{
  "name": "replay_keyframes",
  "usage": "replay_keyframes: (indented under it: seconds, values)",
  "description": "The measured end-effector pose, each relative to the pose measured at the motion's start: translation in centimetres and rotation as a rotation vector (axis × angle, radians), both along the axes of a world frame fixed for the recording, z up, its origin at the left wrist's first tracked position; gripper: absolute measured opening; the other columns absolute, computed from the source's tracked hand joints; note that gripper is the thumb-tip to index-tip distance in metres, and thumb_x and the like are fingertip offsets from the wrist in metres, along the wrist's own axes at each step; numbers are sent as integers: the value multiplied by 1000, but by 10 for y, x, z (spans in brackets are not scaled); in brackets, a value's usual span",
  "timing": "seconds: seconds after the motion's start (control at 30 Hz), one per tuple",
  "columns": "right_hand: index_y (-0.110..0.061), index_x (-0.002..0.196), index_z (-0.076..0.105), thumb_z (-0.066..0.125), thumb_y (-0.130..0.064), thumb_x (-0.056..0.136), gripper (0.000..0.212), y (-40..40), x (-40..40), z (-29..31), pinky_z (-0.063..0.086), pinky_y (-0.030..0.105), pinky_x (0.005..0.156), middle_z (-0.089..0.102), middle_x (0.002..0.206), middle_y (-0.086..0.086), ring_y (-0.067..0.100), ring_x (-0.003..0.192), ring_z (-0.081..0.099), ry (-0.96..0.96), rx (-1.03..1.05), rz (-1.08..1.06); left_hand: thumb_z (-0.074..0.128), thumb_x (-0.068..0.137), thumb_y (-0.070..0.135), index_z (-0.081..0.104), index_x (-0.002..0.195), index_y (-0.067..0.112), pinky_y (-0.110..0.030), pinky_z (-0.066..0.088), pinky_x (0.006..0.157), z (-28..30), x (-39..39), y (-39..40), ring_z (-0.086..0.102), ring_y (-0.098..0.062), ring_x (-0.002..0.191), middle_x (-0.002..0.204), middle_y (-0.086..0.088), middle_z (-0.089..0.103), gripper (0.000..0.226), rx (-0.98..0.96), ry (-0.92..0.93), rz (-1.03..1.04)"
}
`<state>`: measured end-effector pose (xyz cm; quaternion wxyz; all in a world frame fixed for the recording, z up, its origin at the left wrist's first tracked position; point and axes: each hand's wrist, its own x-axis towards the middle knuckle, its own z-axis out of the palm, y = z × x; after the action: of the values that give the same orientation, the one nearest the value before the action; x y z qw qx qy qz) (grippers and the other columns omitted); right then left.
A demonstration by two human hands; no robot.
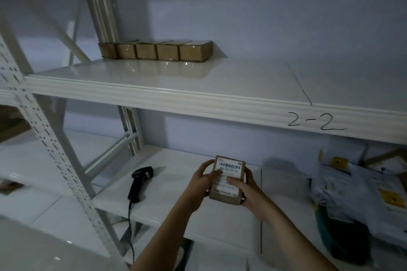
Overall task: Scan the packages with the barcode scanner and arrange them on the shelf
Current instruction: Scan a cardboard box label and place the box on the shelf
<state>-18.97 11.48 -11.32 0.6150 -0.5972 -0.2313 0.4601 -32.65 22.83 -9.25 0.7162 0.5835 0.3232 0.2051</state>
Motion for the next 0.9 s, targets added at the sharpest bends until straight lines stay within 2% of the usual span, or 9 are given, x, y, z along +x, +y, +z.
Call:
replay_keyframes:
  seconds: [0.2,0.3,0.37,0.5,0.6,0.7,0.77,0.83,0.9]
  values:
    - [-42,123,48,81,-28,82,54,81,-18,-22,58,52,91,75,114,-5,21,102,74,15,-14,75,64,92,32,56,118,45,-38,60,79,-15,-32,69,74,-19,88,90,-1,77,30,-3,81,42]
    - [-41,122,48,82,-24,82,55,127,-22,-36,59,51,88,75,112,-3,22,100,74,16,-29,97,66,91,35,59,116,45,-44,56,91,-20,-43,111,72,-23,94,97,-3,76,28,12,160,44]
    - [-37,122,48,80,-17,84,54,159,-25,-42,61,46,79,73,112,-1,21,99,74,36,-43,88,63,91,42,60,117,41,-47,52,97,-22,-48,142,69,-26,102,106,-3,73,26,6,220,45]
    - [-31,117,50,77,-8,84,49,207,-32,-52,59,31,60,71,110,-1,15,89,75,58,-66,84,52,97,41,62,115,27,-40,51,86,-41,-60,201,66,-24,96,107,-2,70,25,-16,409,117]
    - [-27,128,43,78,-8,84,59,237,-37,-56,59,30,64,67,121,5,23,102,70,57,-77,79,56,94,25,65,97,16,-29,48,67,-57,-72,243,61,-20,69,83,-4,66,13,11,554,295]
    - [-25,132,40,77,-7,86,62,254,-46,-64,59,34,73,65,123,6,26,106,69,69,-97,33,59,88,18,60,76,8,-32,49,67,-77,-95,272,63,-30,75,78,-15,62,16,35,713,401]
    - [-26,130,41,77,-7,85,61,263,-53,-68,60,32,67,66,121,4,22,99,71,70,-99,-1,58,90,21,58,86,3,-34,45,67,-88,-110,285,57,-30,76,85,-18,59,19,-23,712,454]
    - [-27,128,42,79,-10,84,61,271,-61,-71,59,27,60,67,118,0,16,94,72,45,-112,-19,60,92,24,55,109,-1,-35,45,72,-95,-123,298,55,-29,82,98,-17,56,31,-63,726,475]
    - [-26,129,41,81,-11,83,63,278,-69,-74,60,29,65,66,118,0,18,97,71,8,-127,-59,59,95,26,46,130,-3,-34,49,84,-102,-133,309,58,-33,102,117,-18,56,47,-45,829,373]
